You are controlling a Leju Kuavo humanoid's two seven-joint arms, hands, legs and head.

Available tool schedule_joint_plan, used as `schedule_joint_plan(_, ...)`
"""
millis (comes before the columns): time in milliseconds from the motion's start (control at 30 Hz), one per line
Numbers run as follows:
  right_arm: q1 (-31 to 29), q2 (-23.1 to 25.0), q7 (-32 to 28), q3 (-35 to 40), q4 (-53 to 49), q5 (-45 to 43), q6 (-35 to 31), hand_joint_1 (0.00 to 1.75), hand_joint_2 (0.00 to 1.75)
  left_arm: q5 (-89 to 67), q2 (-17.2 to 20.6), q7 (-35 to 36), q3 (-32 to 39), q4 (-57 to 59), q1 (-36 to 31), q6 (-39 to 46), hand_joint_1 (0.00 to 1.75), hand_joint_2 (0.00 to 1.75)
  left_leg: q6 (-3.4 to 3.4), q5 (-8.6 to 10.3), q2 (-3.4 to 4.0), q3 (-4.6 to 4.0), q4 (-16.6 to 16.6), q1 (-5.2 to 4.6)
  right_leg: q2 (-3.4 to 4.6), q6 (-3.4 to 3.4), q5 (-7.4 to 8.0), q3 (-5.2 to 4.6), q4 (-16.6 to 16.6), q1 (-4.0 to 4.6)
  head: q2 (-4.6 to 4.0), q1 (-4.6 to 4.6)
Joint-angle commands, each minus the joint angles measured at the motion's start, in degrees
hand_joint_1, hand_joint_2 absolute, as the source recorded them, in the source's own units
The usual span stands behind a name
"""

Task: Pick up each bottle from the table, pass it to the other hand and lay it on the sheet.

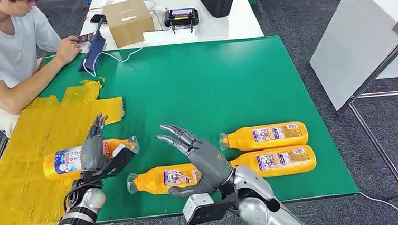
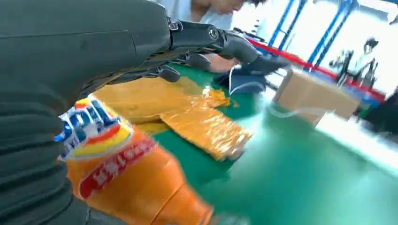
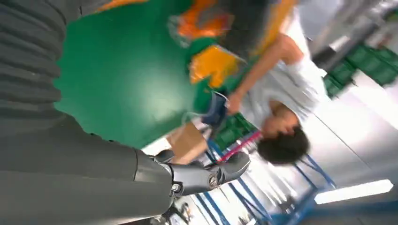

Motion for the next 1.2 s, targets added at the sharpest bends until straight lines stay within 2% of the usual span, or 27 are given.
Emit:
schedule_joint_plan(33,-0.5,-4.2,2.0,5.4,9.6,3.5,0.0,0.0,1.75,7.0,-3.6,-4.1,3.8,-27.2,9.0,-0.4,0.0,1.75,-0.07,-0.18,-0.05,0.3,0.0,0.13,0.26,-0.08,-0.13,0.36,-0.1,0.08,0.0,0.0)
schedule_joint_plan(267,-1.1,-3.2,6.8,7.4,14.5,9.6,-2.7,0.0,1.75,9.5,-4.2,-3.9,1.1,-36.7,12.5,-0.6,0.0,1.75,-0.06,-0.11,0.01,0.13,0.0,0.07,0.21,-0.06,-0.05,0.16,-0.1,0.04,0.0,-0.02)
schedule_joint_plan(367,-1.1,-2.6,9.2,7.2,15.9,12.4,-3.7,0.0,1.75,9.9,-4.2,-3.8,0.2,-37.6,13.1,-1.6,0.0,1.75,-0.09,-0.18,-0.01,0.27,0.0,0.1,0.29,-0.1,-0.11,0.3,-0.1,0.06,0.0,-0.02)
schedule_joint_plan(533,-1.2,-2.2,9.4,7.2,16.6,12.9,-3.9,0.0,1.75,9.8,-4.4,-3.8,-0.3,-37.9,13.4,-1.3,0.0,1.75,-0.11,-0.23,-0.01,0.38,0.0,0.12,0.37,-0.12,-0.16,0.41,-0.1,0.06,0.0,-0.02)
schedule_joint_plan(567,-1.4,-1.9,11.2,7.2,17.4,15.2,-4.6,0.0,1.75,9.9,-4.3,-3.7,-0.8,-38.3,13.7,-1.9,0.0,1.75,-0.06,-0.1,-0.03,0.15,0.0,0.05,0.18,-0.06,-0.06,0.17,-0.1,0.03,0.0,0.0)
schedule_joint_plan(633,-1.7,-0.9,13.2,7.0,18.9,17.0,-5.1,0.0,1.75,10.4,-4.6,-3.5,-1.4,-39.1,14.3,-2.8,0.0,1.75,-0.1,-0.24,-0.06,0.38,0.0,0.12,0.32,-0.11,-0.18,0.44,-0.1,0.06,0.0,0.02)
schedule_joint_plan(800,-3.0,1.3,18.1,6.5,23.1,22.6,-6.4,0.0,1.75,9.9,-5.1,-2.9,-2.7,-40.5,15.3,-3.0,0.0,1.75,-0.07,-0.11,0.01,0.15,0.0,0.07,0.22,-0.07,-0.05,0.18,-0.1,0.04,0.0,0.0)
schedule_joint_plan(833,-3.0,1.3,18.1,6.5,23.1,22.6,-6.4,0.0,1.75,9.9,-5.1,-2.9,-2.7,-40.5,15.3,-3.0,0.0,1.75,-0.11,-0.19,0.03,0.35,0.0,0.1,0.37,-0.11,-0.12,0.35,-0.1,0.05,0.0,0.0)
schedule_joint_plan(1200,-2.9,1.2,18.1,6.4,23.2,22.6,-6.3,0.0,1.75,9.9,-5.2,-2.9,-2.8,-40.6,15.4,-3.0,0.0,1.75,-0.05,-0.07,-0.02,0.1,0.0,0.04,0.16,-0.06,-0.04,0.12,-0.1,0.02,0.0,0.0)
